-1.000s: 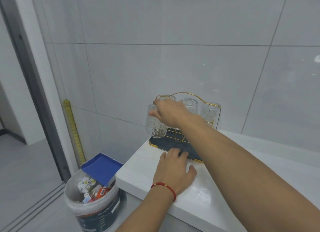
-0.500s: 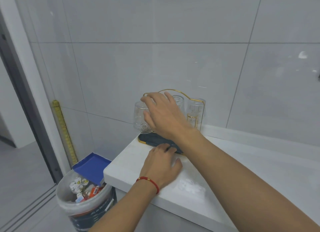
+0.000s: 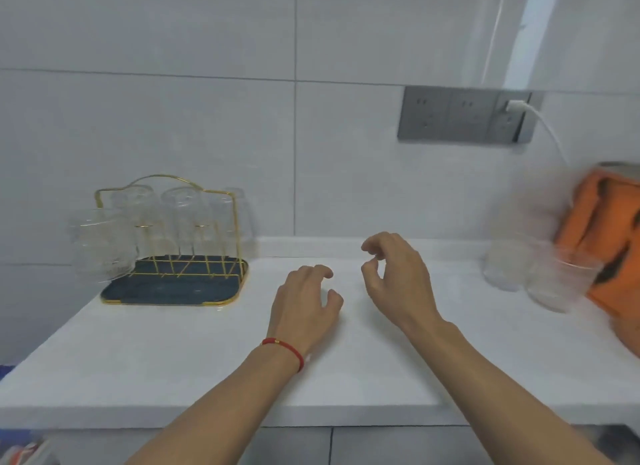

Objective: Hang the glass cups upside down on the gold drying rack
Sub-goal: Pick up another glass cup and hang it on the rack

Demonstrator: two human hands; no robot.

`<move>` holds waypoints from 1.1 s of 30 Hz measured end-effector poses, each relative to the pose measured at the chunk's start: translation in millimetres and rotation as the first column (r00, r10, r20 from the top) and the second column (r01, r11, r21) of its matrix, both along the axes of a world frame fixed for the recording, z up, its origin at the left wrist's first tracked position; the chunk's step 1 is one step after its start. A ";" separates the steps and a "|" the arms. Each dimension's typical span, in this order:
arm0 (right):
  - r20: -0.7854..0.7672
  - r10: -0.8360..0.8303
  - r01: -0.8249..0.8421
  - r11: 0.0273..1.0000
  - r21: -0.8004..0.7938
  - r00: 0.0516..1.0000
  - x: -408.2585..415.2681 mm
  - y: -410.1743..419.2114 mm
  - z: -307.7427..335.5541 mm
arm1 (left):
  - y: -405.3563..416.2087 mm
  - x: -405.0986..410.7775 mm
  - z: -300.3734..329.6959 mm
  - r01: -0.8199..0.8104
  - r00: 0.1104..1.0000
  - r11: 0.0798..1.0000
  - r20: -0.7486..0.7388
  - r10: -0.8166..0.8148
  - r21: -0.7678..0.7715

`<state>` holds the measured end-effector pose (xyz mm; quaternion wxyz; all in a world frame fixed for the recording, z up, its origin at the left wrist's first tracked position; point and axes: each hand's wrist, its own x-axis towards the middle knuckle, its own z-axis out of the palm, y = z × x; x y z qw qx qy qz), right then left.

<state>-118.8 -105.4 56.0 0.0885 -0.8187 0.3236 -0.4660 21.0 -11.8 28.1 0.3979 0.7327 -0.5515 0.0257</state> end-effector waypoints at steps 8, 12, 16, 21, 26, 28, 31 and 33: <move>-0.014 -0.424 0.377 0.789 0.485 0.906 -107.2 -73.8 -41.5 | -70.0 -69.3 -10.2 0.146 0.976 0.985 0.150 -0.158 0.088; 0.087 -0.577 0.401 0.660 0.635 0.812 -116.7 -104.4 -40.2 | -82.9 -78.1 -21.3 0.155 0.951 0.979 0.248 -0.184 0.131; 0.150 -0.693 0.445 0.598 0.667 0.705 -104.8 -123.1 -40.0 | -84.5 -73.8 -29.2 0.172 0.948 0.979 0.250 -0.195 0.110; 0.116 -0.730 0.507 0.570 0.647 0.673 -97.8 -131.7 -45.3 | -85.5 -73.6 -30.0 0.170 0.955 0.979 0.228 -0.191 0.108; 0.095 -0.763 0.548 0.539 0.640 0.639 -97.1 -137.9 -47.0 | -86.3 -74.3 -30.5 0.172 0.955 0.978 0.225 -0.194 0.115; 0.065 -0.774 0.582 0.525 0.621 0.629 -93.8 -139.5 -46.9 | -86.7 -74.5 -30.4 0.168 0.958 0.979 0.214 -0.191 0.119; 0.060 -0.777 0.588 0.522 0.618 0.626 -89.5 -148.3 -44.3 | -87.3 -75.0 -29.9 0.161 0.962 0.980 0.204 -0.182 0.116; 0.076 -0.789 0.582 0.510 0.634 0.609 -86.8 -155.6 -41.8 | -87.5 -75.0 -30.2 0.156 0.964 0.981 0.197 -0.177 0.117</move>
